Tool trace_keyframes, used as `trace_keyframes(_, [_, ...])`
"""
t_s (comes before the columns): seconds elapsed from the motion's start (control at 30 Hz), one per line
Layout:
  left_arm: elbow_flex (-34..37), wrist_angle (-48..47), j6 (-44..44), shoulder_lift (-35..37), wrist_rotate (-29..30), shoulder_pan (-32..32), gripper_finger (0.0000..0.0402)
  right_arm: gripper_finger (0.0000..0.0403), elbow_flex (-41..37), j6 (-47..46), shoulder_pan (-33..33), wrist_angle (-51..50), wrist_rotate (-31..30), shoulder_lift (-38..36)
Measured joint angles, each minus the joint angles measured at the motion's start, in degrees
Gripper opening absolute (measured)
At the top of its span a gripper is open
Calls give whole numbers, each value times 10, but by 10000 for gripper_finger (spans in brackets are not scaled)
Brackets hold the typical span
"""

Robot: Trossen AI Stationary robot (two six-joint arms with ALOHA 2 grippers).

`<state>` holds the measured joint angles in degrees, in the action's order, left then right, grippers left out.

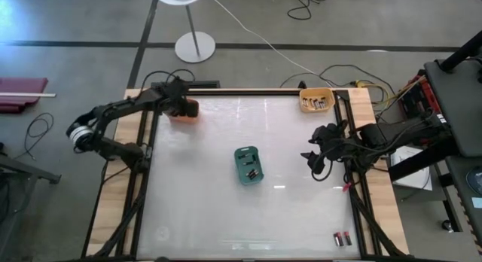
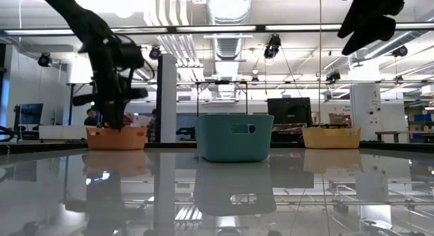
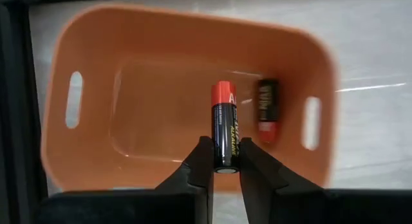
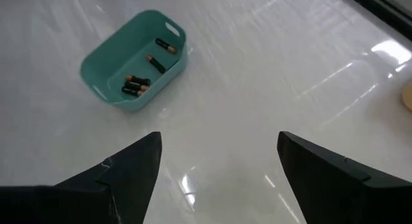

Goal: Sort batteries
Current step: Put the red battery into the orange bin

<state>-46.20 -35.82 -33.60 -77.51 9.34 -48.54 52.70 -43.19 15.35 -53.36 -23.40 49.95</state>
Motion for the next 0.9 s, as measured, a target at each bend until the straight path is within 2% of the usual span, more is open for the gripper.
trace_keyframes(0.23, [-9, 4, 25, -85, -43, -22, 30, 283, 0, -33, 0, -1, 25, 0])
trace_keyframes(0.47, [-60, -8, 69, -141, -45, -33, 30, 274, 0, -64, 0, -1, 28, 1])
trace_keyframes(0.7, [-129, -49, 117, -217, -43, -41, 31, 292, 1, -107, 0, 1, 30, 4])
trace_keyframes(0.9, [-173, -90, 138, -269, -45, -46, 41, 310, 1, -136, 0, 3, 92, 8])
